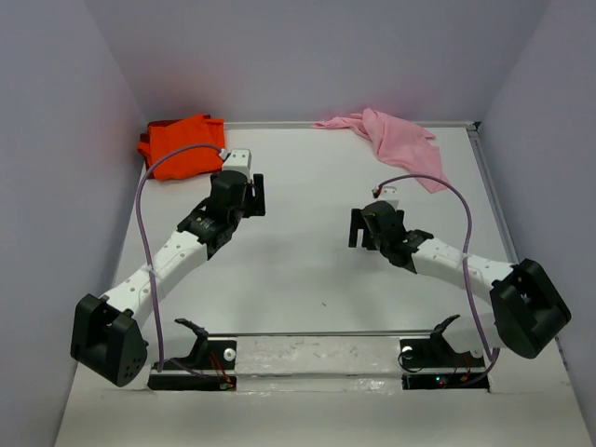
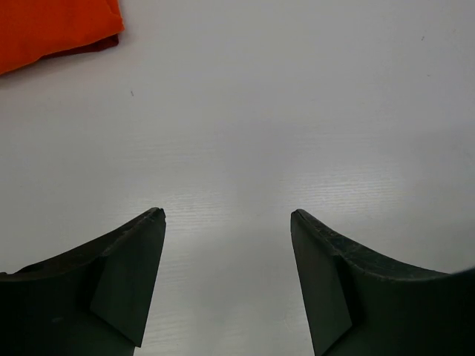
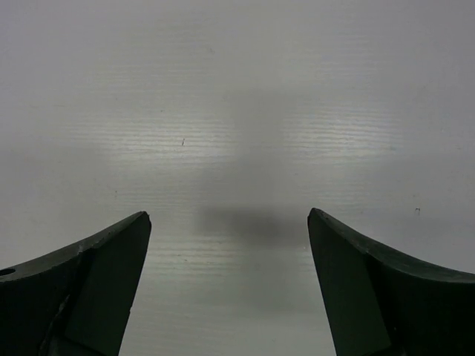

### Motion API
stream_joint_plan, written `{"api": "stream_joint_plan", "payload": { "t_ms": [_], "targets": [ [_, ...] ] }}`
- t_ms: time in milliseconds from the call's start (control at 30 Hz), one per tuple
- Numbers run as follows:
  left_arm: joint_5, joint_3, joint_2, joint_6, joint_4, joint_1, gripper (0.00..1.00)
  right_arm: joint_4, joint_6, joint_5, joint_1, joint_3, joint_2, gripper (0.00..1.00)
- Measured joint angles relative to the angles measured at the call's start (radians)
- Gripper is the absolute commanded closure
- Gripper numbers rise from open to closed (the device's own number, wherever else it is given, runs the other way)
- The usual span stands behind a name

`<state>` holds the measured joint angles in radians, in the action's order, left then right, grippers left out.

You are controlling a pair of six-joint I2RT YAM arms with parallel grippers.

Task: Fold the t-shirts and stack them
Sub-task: Grab crumpled tshirt from the corner of the board with the right arm

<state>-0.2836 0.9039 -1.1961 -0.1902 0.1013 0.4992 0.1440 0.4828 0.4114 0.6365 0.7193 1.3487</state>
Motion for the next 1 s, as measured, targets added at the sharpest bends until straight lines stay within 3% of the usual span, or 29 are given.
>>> {"api": "stream_joint_plan", "payload": {
  "t_ms": [233,333,533,700,900,1000],
  "targets": [
    [0.001,0.000,0.000,0.001,0.001,0.000,0.22,-0.032,-0.051,0.008,0.000,0.010,0.033,0.07],
    [0.006,0.000,-0.001,0.002,0.001,0.000,0.22,-0.027,-0.078,0.063,0.000,0.067,0.140,0.06],
    [0.016,0.000,-0.001,0.003,0.001,0.000,0.22,0.047,-0.136,0.164,-0.008,0.415,0.509,0.06],
    [0.021,0.000,0.000,0.005,0.002,0.000,0.22,0.101,-0.163,0.161,-0.069,0.633,0.654,0.06],
    [0.029,0.000,0.000,0.009,0.000,0.000,0.22,0.190,-0.214,0.138,-0.236,0.958,0.850,0.06],
    [0.032,0.000,0.000,0.010,0.001,0.000,0.22,0.225,-0.218,0.128,-0.305,1.032,0.910,0.07]
  ]
}}
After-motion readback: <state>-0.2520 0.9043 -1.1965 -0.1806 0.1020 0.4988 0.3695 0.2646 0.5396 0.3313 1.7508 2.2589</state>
